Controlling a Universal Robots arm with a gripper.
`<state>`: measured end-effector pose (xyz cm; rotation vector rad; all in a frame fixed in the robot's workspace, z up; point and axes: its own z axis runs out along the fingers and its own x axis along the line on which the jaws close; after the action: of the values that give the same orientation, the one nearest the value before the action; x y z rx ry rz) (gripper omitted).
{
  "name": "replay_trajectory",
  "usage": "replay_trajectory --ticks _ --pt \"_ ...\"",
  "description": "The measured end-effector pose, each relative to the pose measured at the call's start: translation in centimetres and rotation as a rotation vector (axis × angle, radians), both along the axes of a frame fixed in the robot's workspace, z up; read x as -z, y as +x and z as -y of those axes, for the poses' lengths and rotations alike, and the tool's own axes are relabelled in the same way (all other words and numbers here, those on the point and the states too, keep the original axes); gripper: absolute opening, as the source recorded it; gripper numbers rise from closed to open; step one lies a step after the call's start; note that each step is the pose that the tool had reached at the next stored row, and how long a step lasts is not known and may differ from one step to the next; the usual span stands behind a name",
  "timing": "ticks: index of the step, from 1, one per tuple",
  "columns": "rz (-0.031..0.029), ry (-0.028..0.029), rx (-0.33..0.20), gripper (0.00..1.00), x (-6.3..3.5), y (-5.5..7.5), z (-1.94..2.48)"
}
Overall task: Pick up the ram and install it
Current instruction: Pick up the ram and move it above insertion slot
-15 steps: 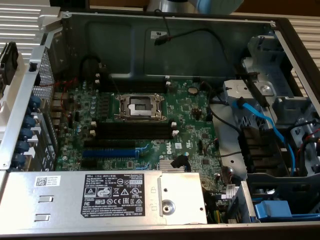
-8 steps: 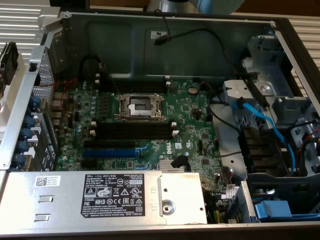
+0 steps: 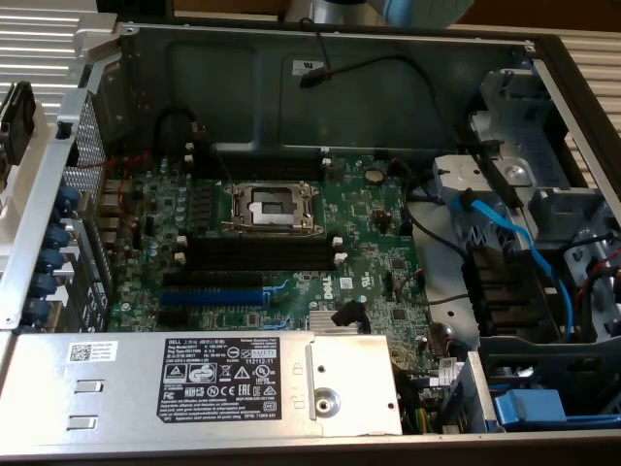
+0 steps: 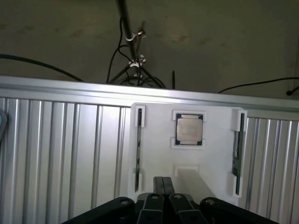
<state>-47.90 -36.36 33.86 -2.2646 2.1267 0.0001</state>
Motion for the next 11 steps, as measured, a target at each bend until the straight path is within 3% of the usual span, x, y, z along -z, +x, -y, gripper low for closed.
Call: replay_trajectory --ticks 7,11 --pt "-0.0005 0.0 0.0 0.1 0.4 0.01 0.04" --pt "-0.0069 0.0001 0.0 0.1 0.97 0.04 0.06"
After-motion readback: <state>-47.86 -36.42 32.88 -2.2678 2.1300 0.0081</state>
